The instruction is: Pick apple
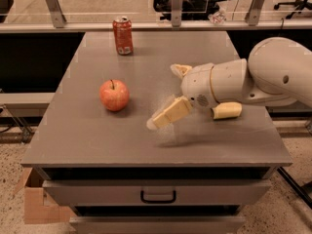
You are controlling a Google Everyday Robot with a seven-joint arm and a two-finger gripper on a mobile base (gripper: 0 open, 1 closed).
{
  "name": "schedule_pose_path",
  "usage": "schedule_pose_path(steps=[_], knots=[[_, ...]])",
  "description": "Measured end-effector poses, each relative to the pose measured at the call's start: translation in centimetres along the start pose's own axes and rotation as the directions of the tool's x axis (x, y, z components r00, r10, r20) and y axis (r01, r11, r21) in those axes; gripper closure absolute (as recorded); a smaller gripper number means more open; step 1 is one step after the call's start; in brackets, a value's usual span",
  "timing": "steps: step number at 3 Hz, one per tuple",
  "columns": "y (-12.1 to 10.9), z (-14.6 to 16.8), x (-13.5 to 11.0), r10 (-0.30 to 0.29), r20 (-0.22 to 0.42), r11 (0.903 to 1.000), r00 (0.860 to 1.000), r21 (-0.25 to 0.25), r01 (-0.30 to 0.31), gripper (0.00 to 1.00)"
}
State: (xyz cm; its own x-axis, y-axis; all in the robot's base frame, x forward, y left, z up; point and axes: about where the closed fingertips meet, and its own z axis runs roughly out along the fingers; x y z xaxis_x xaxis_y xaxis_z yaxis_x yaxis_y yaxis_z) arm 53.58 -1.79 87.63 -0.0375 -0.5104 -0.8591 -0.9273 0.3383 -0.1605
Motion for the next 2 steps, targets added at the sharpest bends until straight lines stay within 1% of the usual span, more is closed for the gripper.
schedule_pose_path(steps=[1, 2], knots=[[-0.5, 2.4, -0.5, 0.017, 0.039, 0.9997, 0.999, -0.017, -0.016, 0.0], [-0.9, 4.9, -1.4, 0.029, 0.069, 0.9987, 0.997, -0.044, -0.026, 0.0]])
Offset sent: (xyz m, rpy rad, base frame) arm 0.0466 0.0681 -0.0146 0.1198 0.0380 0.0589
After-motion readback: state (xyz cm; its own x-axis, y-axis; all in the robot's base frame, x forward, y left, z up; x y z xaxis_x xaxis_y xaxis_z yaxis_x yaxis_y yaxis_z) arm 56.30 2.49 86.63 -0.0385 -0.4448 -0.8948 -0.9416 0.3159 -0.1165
